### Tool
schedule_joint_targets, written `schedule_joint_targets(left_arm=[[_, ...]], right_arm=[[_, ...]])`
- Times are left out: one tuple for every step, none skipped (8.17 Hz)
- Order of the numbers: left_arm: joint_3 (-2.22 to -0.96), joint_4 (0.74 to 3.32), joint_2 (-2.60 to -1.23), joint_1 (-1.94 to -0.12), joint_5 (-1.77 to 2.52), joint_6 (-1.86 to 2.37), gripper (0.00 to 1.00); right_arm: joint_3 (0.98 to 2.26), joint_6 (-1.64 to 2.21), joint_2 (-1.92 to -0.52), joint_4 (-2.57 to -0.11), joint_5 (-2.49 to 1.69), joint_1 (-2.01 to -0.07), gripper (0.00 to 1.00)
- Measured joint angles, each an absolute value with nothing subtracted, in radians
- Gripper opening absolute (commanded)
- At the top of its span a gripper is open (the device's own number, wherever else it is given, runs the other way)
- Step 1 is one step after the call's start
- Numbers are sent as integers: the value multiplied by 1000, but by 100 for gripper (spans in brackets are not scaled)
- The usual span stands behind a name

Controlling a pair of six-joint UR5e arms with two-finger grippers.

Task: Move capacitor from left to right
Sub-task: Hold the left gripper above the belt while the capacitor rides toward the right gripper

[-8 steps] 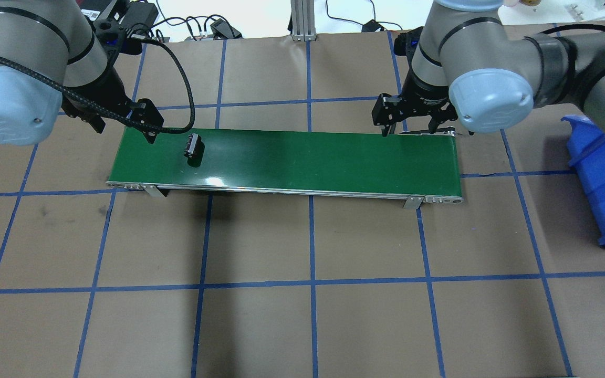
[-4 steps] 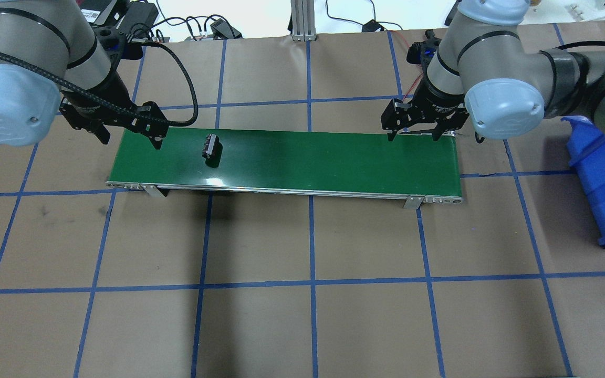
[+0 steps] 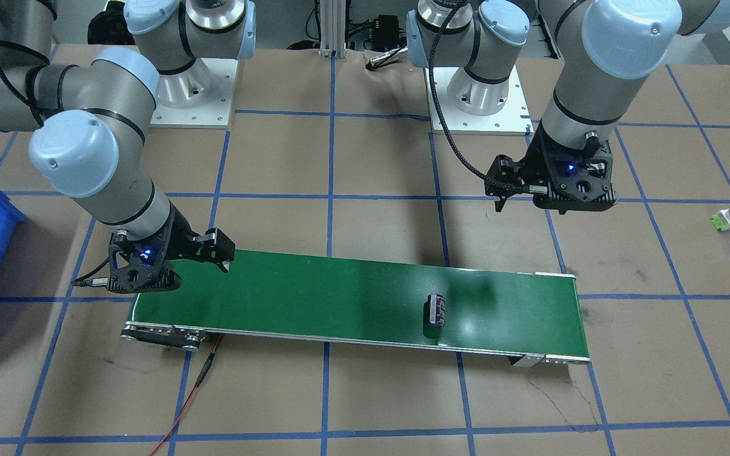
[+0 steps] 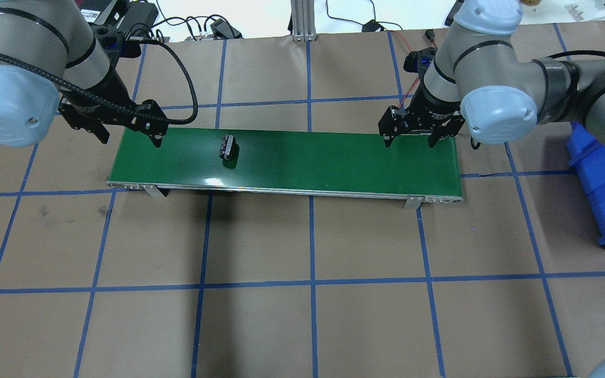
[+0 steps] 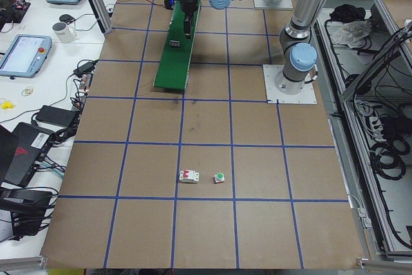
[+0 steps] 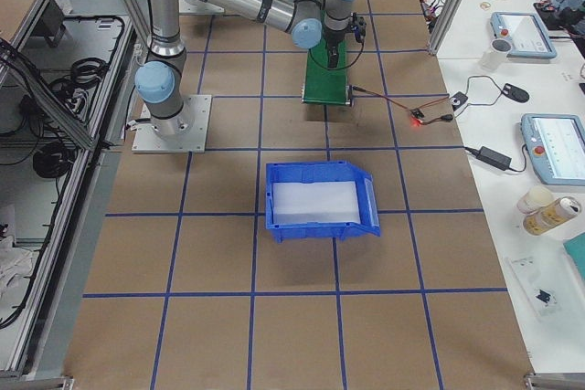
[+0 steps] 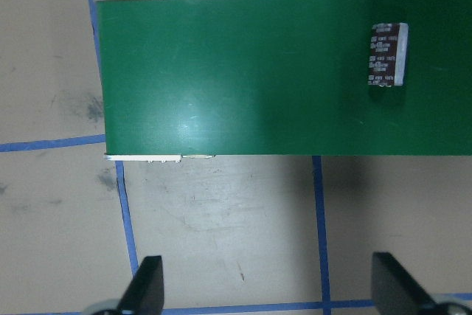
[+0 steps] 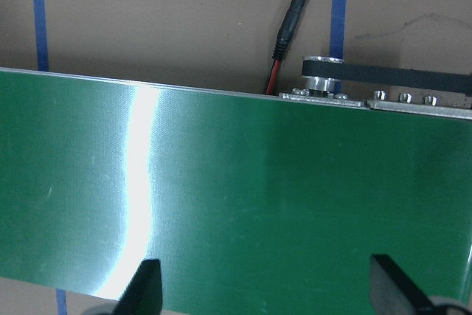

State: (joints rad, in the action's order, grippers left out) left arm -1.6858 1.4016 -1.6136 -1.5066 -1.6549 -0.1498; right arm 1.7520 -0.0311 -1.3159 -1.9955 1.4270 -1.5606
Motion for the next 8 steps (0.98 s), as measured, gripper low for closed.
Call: schedule_joint_targets(left_arm=[[-1686, 1407, -1614, -1508, -1659, -148, 100], [-1688, 1412, -1616, -1509, -1661, -147, 100], [-1688, 1415, -1616, -1509, -1661, -147, 100], [-1688, 1417, -1618, -1509, -1663, -147, 100], [-1688, 1419, -1620, -1509, -1665, -146, 100], [-1688, 1420, -1621, -1509, -1666, -146, 100], [-1689, 1420, -1621, -1509, -1666, -146, 100], [-1690, 1420, -1622, -1509, -1664, -146, 100]], right_arm=[[1754, -31, -1311, -2006, 1426, -1560, 100], [1754, -31, -1308, -2012, 1426, -1560, 100], [1755, -30, -1307, -2016, 1426, -1560, 100], [1755, -29, -1305, -2021, 1425, -1560, 100], [1755, -28, -1303, -2025, 1425, -1560, 100], [1755, -28, -1303, -2029, 1425, -1560, 100], [1755, -27, -1302, -2031, 1425, -1560, 100], [1755, -24, -1301, -2035, 1425, -1560, 100]])
